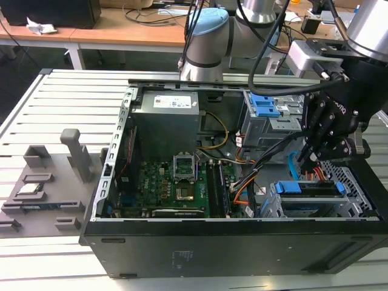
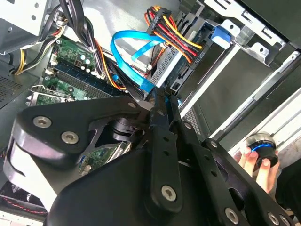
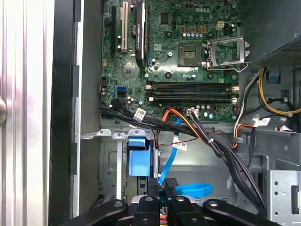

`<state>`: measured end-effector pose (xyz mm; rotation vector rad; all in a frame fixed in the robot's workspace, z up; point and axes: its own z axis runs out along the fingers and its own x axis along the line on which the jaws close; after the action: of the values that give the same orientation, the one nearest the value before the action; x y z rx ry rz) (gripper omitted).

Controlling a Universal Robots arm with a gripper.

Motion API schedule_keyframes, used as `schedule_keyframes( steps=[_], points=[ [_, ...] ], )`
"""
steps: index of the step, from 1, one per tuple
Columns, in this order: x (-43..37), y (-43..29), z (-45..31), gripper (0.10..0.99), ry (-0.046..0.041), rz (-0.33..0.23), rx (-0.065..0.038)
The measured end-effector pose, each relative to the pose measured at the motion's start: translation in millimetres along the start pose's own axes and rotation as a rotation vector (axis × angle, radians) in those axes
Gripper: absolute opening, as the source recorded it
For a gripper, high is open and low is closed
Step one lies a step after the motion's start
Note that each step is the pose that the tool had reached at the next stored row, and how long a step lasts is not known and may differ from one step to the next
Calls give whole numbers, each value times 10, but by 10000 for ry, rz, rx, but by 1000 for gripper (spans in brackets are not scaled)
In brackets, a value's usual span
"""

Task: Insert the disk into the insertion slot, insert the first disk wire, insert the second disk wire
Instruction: 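Insert the second disk wire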

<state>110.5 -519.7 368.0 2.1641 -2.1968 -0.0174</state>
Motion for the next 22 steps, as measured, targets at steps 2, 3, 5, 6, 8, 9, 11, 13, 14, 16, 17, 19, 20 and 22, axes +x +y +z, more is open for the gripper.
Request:
schedule_keyframes(
  steps=[2,3,5,6,8,9,11,13,14,16,17,19,20,22],
  points=[
    [0,0,0,161,2,0,0],
    [0,0,0,161,3,0,0],
    [0,0,0,161,6,0,0],
    [0,0,0,161,6,0,0],
    [5,-1,5,161,4,2,0],
    [9,-4,8,161,6,1,0],
    [19,-10,16,161,7,1,0],
    [32,-28,31,161,4,0,-1],
    [37,-34,34,161,8,1,0],
    [48,-47,45,161,6,0,0],
    [55,-53,56,161,4,1,0],
    [59,-62,68,161,6,0,0],
    [61,-72,85,161,6,1,0],
    [60,-88,102,161,7,1,0]
  ],
)
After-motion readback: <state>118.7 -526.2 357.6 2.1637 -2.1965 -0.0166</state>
